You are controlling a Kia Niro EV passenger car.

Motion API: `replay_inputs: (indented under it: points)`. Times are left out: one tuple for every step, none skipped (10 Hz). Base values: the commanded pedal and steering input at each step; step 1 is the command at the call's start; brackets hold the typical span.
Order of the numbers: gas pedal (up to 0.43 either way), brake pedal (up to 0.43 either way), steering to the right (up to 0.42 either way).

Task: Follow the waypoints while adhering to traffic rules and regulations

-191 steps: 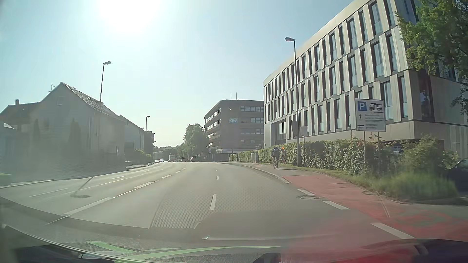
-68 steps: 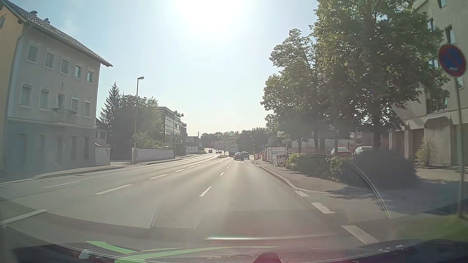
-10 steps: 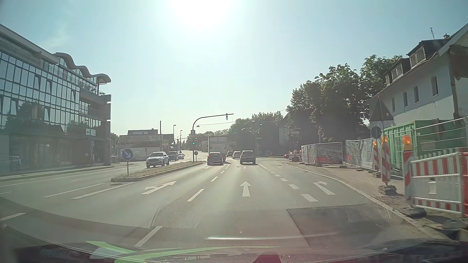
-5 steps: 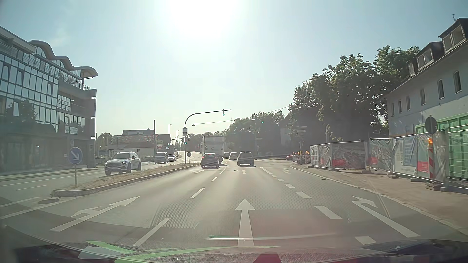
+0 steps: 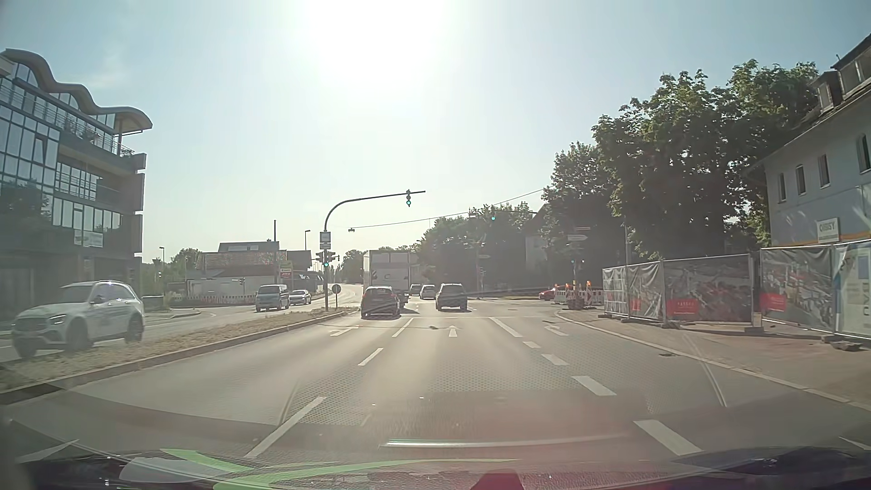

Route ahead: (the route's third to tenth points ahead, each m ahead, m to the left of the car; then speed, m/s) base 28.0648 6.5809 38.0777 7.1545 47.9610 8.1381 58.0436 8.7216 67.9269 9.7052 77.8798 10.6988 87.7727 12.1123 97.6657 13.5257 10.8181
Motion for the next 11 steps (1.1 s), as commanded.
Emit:
replay_inputs:
  points:
    - [0.169, 0.0, -0.001]
    - [0.169, 0.0, -0.001]
    - [0.157, 0.0, 0.0]
    - [0.138, 0.0, 0.0]
    - [0.138, 0.0, 0.0]
    - [0.138, 0.0, 0.0]
    - [0.138, 0.0, 0.0]
    - [0.138, 0.0, 0.0]
    - [0.138, 0.0, 0.0]
    - [0.138, 0.0, 0.0]
    - [0.138, 0.0, -0.002]
